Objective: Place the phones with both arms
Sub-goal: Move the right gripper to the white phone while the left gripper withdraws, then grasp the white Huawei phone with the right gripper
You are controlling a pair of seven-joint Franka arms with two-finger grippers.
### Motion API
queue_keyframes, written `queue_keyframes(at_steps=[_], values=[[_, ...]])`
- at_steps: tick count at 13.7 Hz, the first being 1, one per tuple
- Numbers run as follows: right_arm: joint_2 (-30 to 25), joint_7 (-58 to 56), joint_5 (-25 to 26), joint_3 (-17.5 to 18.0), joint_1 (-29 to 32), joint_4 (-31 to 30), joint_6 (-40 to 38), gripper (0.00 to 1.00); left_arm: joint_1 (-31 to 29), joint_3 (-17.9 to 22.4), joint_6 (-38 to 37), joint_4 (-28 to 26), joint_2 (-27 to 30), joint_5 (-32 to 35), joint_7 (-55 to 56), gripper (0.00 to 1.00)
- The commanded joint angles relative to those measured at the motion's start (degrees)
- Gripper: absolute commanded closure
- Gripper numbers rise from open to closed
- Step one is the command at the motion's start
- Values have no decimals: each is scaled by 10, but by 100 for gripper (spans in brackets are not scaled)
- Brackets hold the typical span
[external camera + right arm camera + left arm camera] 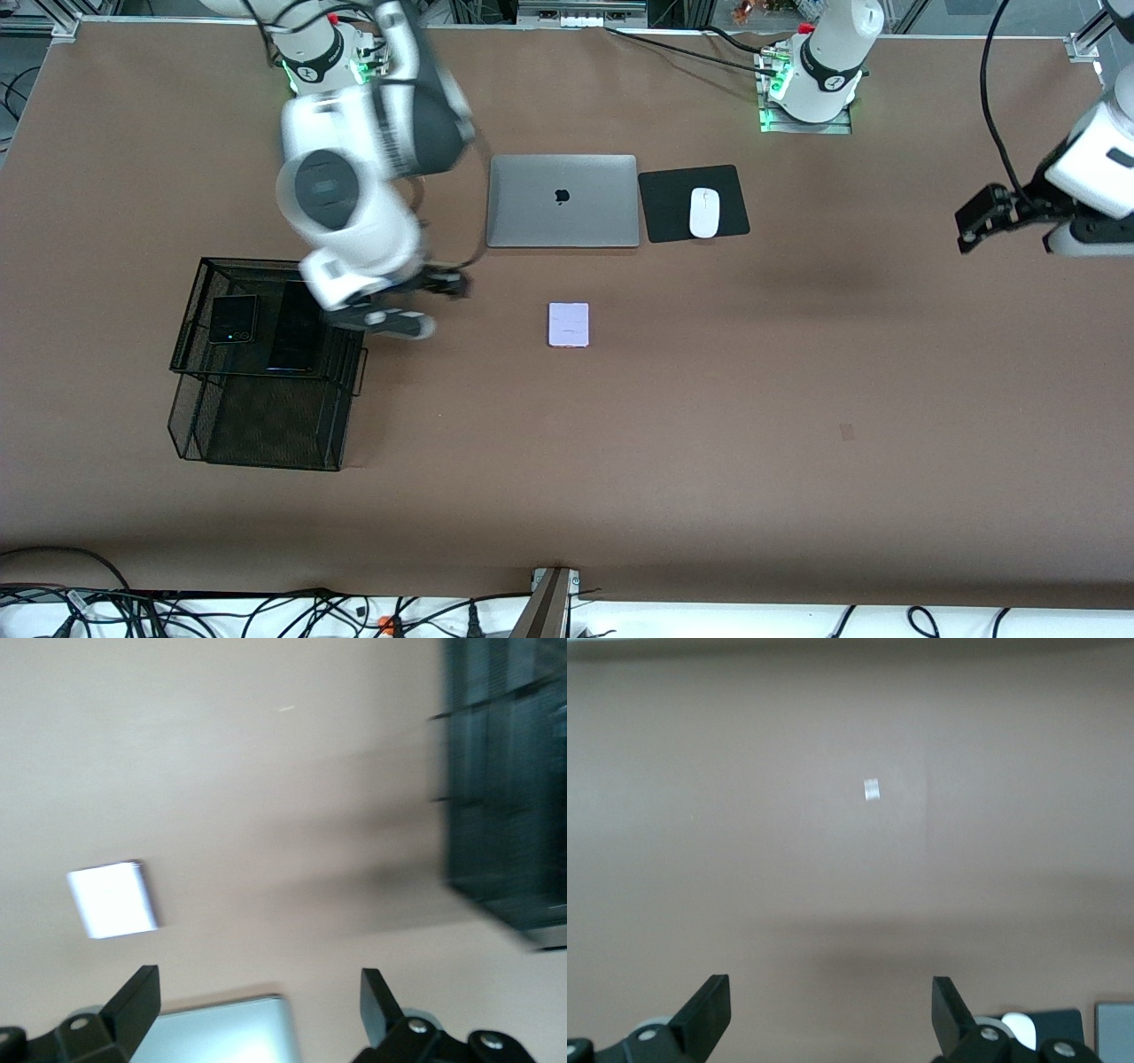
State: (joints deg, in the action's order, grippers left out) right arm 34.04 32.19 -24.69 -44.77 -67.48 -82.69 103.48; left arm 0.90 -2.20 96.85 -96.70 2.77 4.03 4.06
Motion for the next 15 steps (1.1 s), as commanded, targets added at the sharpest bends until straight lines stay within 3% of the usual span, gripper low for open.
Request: queue_keyframes(at_steps=[1,4,10,15], values=[[41,110,-4,56,-20,15,84,0,3,6,-3,-22,13,-25,-12,0],[92,172,-4,92,-46,24,164,0,2,7,-2,-20,7,-27,-13,0],[185,162,-4,95,-50,24,269,0,-9,7,-24,-10,6,-25,-12,0],[218,124,-5,96,-48,23,307,0,-7,-3,-25,-2,6,-25,-12,0]])
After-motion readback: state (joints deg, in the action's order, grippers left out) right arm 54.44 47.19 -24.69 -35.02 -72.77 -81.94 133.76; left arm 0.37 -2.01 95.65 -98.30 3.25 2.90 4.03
